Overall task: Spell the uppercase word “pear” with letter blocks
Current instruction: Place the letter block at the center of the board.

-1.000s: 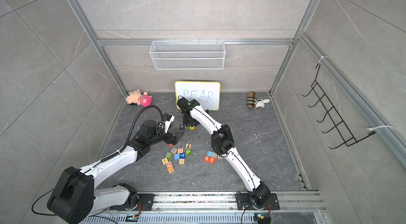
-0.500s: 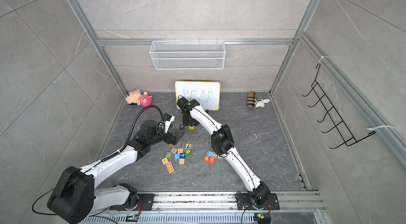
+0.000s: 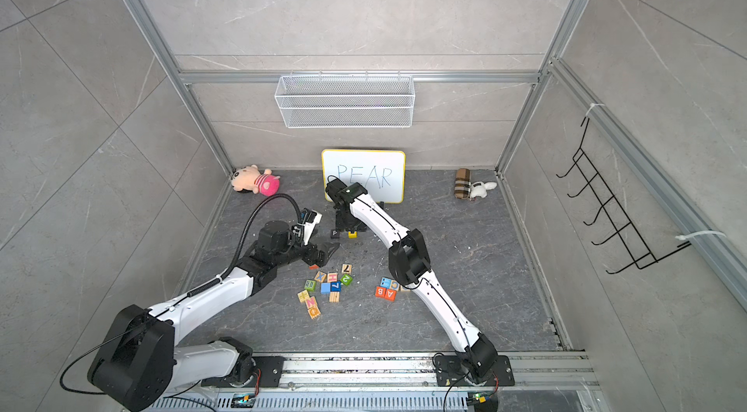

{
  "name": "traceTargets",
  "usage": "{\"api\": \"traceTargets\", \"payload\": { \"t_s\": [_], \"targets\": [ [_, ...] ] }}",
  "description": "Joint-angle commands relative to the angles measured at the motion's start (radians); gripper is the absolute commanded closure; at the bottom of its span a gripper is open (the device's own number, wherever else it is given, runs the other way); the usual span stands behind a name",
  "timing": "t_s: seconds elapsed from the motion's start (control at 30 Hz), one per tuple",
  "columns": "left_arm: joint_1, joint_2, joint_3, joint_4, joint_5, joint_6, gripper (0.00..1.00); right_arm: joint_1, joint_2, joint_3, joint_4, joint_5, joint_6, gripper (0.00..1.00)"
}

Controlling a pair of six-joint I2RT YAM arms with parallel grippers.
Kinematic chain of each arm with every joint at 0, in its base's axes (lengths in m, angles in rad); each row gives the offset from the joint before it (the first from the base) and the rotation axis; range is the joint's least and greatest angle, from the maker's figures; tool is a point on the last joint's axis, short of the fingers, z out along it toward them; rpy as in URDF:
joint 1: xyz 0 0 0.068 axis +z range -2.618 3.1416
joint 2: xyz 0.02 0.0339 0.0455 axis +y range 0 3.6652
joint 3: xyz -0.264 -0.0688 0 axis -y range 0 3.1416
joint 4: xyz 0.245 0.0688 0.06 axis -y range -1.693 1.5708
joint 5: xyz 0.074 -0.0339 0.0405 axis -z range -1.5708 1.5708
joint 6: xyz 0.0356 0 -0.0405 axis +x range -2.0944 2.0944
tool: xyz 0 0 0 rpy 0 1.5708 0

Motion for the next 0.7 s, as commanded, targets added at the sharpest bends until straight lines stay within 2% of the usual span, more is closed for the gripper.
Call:
{"api": "traceTargets", "payload": {
  "t_s": [0.0,0.2,0.5,0.6,0.67],
  "targets": [
    [0.0,-0.01,0.022,0.025,0.004,0.003,0.0,-0.003,-0.015,0.023,-0.009,-0.015,0.007,0.33],
    [-0.001,-0.061,0.036,-0.014,-0.015,-0.006,0.0,-0.003,-0.064,0.032,-0.029,-0.005,0.011,0.26],
    [0.0,-0.142,0.105,-0.168,-0.077,-0.084,0.01,-0.002,-0.202,0.011,-0.042,-0.011,-0.039,0.24],
    [0.0,-0.161,0.171,-0.326,-0.139,-0.159,0.03,0.018,-0.308,-0.065,-0.017,0.025,-0.093,0.24],
    [0.0,-0.168,0.237,-0.462,-0.181,-0.2,0.05,0.029,-0.4,-0.211,0.043,0.066,-0.118,0.24]
  ]
}}
